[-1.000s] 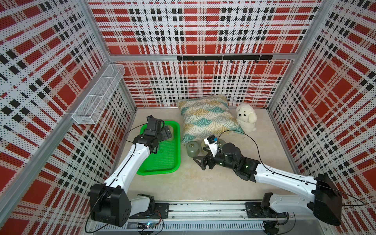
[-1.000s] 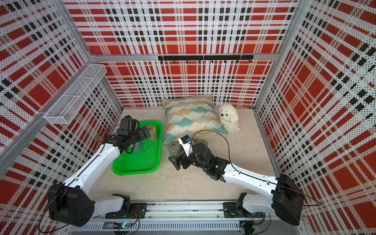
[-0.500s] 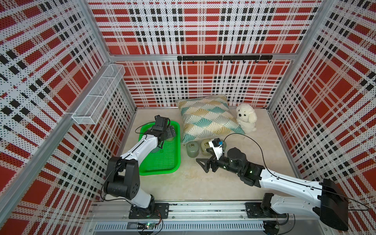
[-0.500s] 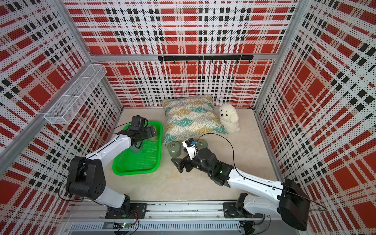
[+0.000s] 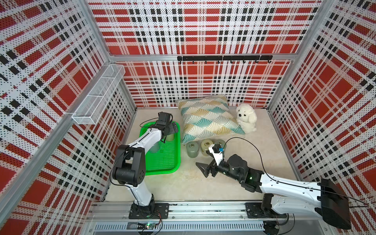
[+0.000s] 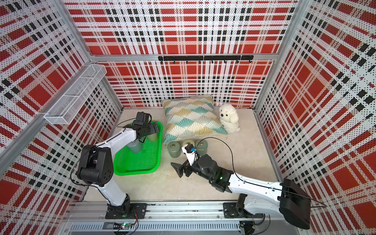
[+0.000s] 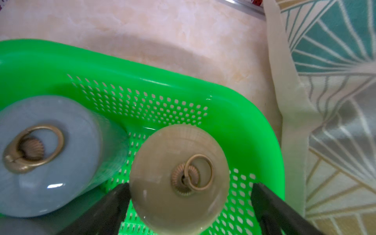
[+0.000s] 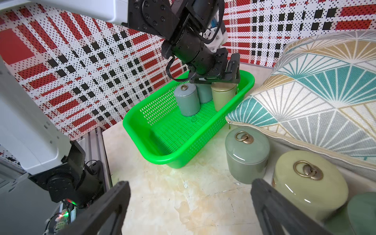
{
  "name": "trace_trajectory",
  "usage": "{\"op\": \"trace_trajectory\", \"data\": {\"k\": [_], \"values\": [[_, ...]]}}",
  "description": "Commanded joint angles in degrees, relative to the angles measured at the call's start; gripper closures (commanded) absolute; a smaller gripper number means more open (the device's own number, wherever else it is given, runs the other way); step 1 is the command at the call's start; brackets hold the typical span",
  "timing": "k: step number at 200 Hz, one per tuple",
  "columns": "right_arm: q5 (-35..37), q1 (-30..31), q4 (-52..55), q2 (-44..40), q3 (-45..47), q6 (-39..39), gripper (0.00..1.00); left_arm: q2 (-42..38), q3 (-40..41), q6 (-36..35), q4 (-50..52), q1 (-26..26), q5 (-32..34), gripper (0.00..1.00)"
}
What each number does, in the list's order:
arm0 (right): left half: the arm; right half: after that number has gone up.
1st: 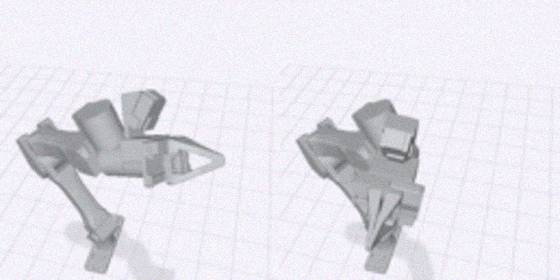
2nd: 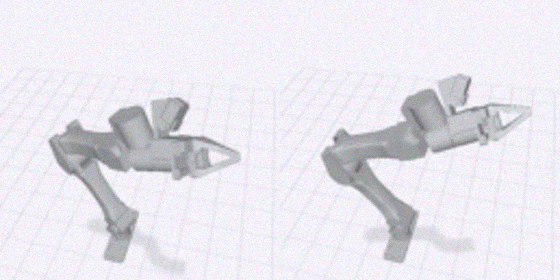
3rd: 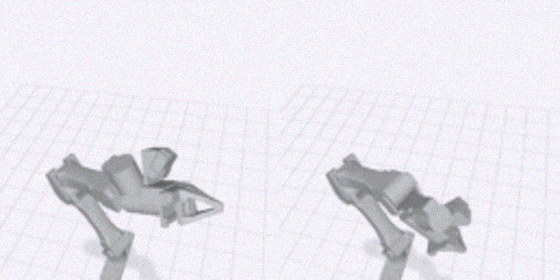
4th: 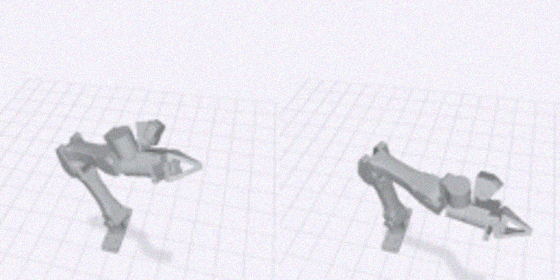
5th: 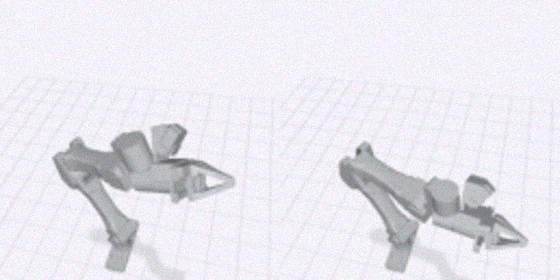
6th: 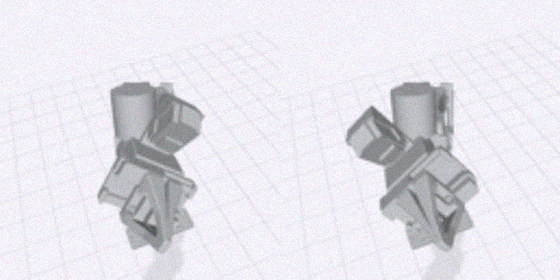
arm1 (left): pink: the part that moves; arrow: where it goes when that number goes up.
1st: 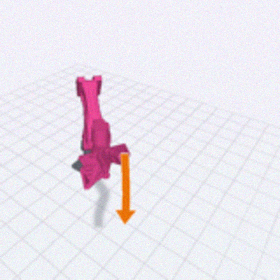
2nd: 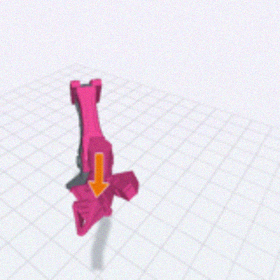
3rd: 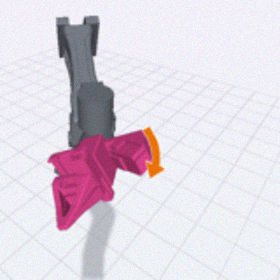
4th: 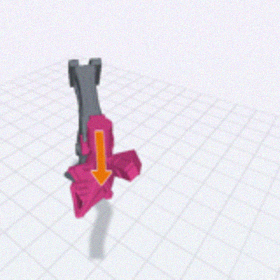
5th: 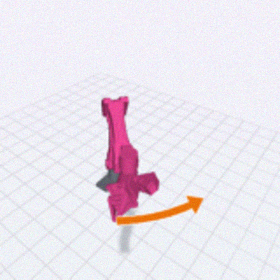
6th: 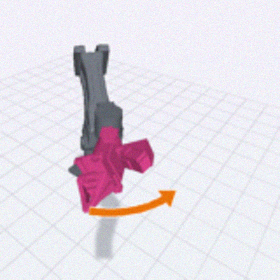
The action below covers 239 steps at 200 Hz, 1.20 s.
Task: Take the tea canister out of the basket
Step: Pick up the tea canister from the basket.
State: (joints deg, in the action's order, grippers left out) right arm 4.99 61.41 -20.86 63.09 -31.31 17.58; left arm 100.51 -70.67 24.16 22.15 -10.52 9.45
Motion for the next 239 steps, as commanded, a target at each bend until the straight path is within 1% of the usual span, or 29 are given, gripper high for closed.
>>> {"op": "trace_trajectory", "data": {"k": [1,31,56,84,128,175,188,205,239], "values": [[2.77,0.41,-2.36,-1.1,-0.29,-1.72,0.0,1.74,-1.51,-0.47,1.53,0.15,1.09,0.0],[2.04,0.59,-1.84,-0.52,-0.81,-1.25,0.0,3.67,-2.55,-0.4,2.66,0.14,2.38,0.0],[2.12,0.72,-1.55,-0.7,-0.9,-1.32,0.0,6.11,-3.92,-0.39,3.42,0.15,2.08,0.0],[2.13,0.74,-1.23,-0.88,-1.01,-1.32,0.0,8.65,-5.77,-0.43,3.7,0.2,2.57,0.02],[2.39,0.78,-0.59,-0.56,-1.47,-1.32,0.0,10.66,-6.85,-0.63,3.63,0.33,3.04,0.06],[2.64,0.75,1.0,0.71,-2.6,-1.2,0.0,11.18,-6.41,-0.5,3.04,0.33,1.48,0.17],[2.65,0.78,1.15,0.83,-2.68,-1.32,0.0,10.65,-5.99,-0.32,3.01,0.1,0.8,0.16],[2.56,0.8,1.17,0.94,-2.72,-1.24,0.0,10.27,-5.79,-0.25,3.67,-0.24,0.85,0.11],[2.65,0.8,1.65,1.18,-3.14,-1.32,0.0,11.36,-6.14,0.0,5.54,-0.48,1.26,0.09]]}}
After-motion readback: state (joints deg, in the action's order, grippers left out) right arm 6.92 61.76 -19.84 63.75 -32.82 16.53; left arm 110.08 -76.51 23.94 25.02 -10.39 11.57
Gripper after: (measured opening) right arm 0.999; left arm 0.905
